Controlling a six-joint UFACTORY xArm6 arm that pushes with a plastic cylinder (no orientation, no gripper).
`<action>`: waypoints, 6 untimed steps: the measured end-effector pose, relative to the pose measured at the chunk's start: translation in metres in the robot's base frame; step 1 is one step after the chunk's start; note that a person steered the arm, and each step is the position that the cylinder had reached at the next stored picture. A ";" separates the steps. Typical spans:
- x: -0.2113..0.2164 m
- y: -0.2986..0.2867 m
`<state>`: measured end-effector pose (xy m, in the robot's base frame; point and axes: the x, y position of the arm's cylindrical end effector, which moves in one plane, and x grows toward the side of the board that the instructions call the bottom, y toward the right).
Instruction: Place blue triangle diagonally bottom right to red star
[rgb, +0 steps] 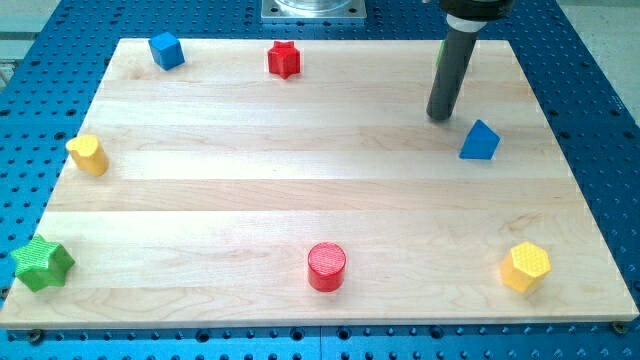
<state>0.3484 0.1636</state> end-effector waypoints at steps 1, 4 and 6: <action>0.000 0.000; 0.075 0.081; 0.068 -0.029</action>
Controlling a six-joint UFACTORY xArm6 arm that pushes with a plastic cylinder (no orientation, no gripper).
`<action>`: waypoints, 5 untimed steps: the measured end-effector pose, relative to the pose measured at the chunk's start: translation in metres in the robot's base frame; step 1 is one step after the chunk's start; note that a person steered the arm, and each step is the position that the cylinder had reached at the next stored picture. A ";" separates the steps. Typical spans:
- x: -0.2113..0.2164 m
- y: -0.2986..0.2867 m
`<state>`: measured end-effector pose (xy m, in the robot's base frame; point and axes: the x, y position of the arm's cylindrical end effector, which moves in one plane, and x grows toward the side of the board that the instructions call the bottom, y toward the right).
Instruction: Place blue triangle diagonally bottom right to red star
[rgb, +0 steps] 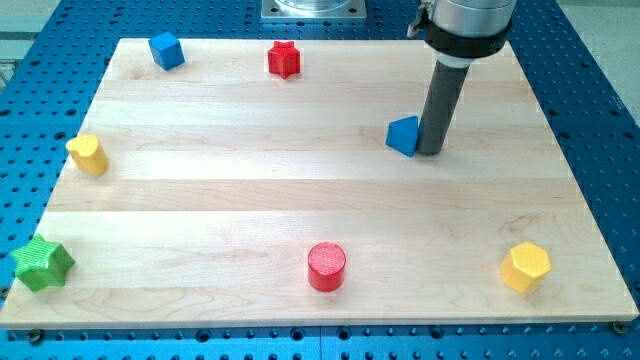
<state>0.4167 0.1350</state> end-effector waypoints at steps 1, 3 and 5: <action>-0.032 -0.011; -0.062 -0.104; -0.054 0.002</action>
